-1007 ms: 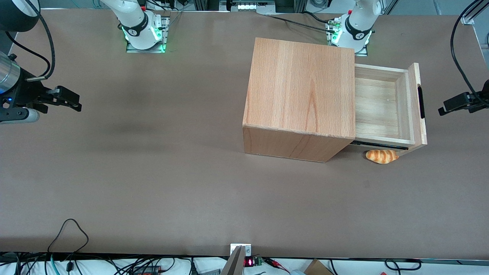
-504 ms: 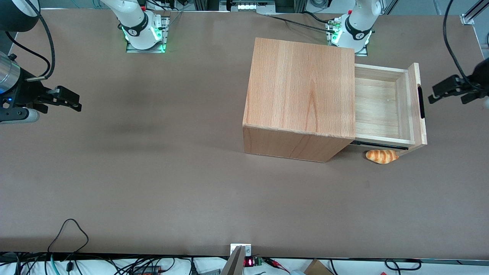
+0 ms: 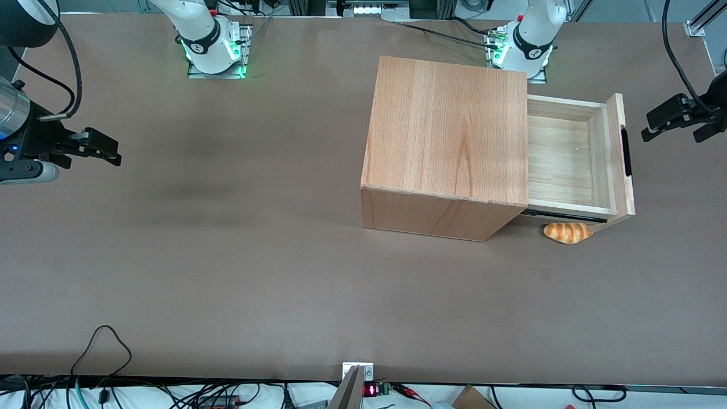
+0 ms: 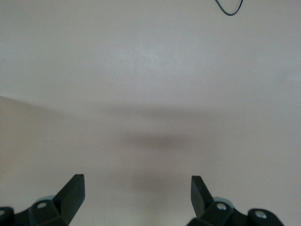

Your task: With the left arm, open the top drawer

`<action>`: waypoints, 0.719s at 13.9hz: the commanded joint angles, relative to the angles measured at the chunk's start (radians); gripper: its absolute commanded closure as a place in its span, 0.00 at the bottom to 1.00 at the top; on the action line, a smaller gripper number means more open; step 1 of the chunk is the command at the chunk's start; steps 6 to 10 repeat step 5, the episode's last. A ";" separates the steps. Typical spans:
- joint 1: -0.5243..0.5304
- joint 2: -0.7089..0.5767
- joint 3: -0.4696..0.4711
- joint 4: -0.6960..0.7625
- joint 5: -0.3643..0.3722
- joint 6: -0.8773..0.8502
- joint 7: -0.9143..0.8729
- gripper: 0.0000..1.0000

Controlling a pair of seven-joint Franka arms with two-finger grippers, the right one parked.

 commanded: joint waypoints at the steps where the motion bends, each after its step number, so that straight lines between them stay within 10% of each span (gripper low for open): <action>1: -0.013 -0.005 0.012 0.008 0.029 -0.021 -0.009 0.00; 10: -0.012 -0.001 0.012 0.055 0.029 -0.023 -0.003 0.00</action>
